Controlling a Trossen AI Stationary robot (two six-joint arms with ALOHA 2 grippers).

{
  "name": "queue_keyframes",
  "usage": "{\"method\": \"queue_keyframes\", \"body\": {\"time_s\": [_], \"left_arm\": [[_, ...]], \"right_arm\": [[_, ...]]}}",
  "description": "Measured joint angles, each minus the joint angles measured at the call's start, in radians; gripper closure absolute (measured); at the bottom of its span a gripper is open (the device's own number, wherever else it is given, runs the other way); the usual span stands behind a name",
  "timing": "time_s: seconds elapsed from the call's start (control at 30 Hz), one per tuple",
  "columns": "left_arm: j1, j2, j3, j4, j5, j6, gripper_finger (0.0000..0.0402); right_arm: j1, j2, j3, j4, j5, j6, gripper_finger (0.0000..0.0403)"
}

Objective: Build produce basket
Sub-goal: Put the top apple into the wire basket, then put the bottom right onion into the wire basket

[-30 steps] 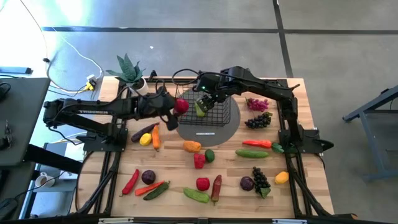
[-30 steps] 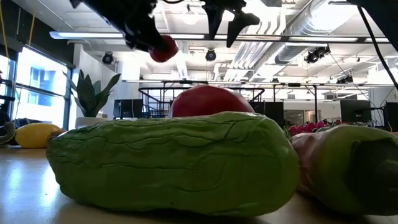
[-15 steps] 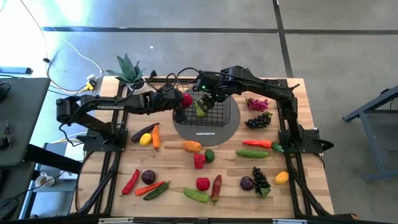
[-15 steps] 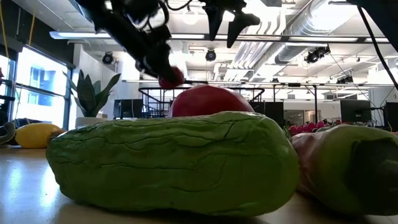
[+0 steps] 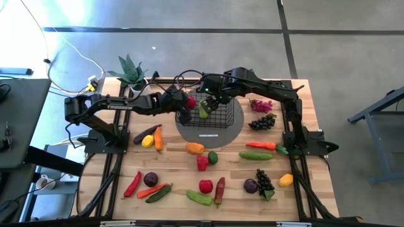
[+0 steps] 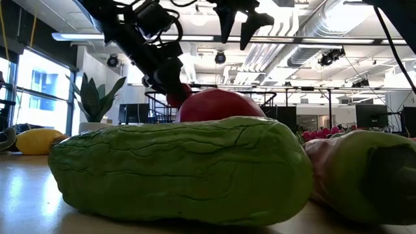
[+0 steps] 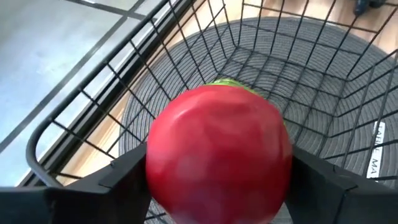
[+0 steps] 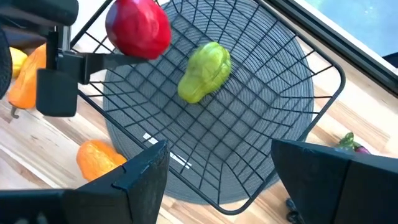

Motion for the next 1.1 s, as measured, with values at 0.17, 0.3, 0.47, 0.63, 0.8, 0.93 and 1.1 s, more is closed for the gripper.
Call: {"method": "queue_keyframes", "body": {"time_s": [0.17, 0.3, 0.47, 0.63, 0.8, 0.93, 1.1], "left_arm": [[0.025, 0.000, 0.000, -0.003, 0.027, -0.022, 0.0105], [0.049, 0.000, 0.000, -0.007, 0.072, -0.027, 0.0093], [0.070, 0.000, 0.000, -0.006, 0.115, -0.031, 0.0077], [0.079, 0.000, 0.000, -0.006, 0.124, -0.027, 0.0066], [0.079, -0.023, 0.000, -0.007, 0.126, -0.035, 0.0064], [0.070, -0.063, 0.000, -0.025, 0.126, -0.080, 0.0064], [0.056, -0.141, 0.000, -0.103, 0.134, -0.132, 0.0064]], "right_arm": [[0.002, 0.000, 0.000, 0.000, 0.000, -0.013, 0.0139], [0.005, 0.000, 0.000, 0.000, 0.004, -0.030, 0.0139], [0.005, 0.000, 0.000, 0.000, 0.004, -0.048, 0.0139], [0.011, 0.000, 0.000, 0.000, -0.001, -0.065, 0.0139], [0.042, 0.000, 0.000, 0.000, -0.005, -0.067, 0.0139], [0.078, -0.001, 0.000, 0.000, -0.005, -0.067, 0.0139], [0.122, -0.016, -0.001, 0.000, 0.004, -0.068, 0.0139]]}}
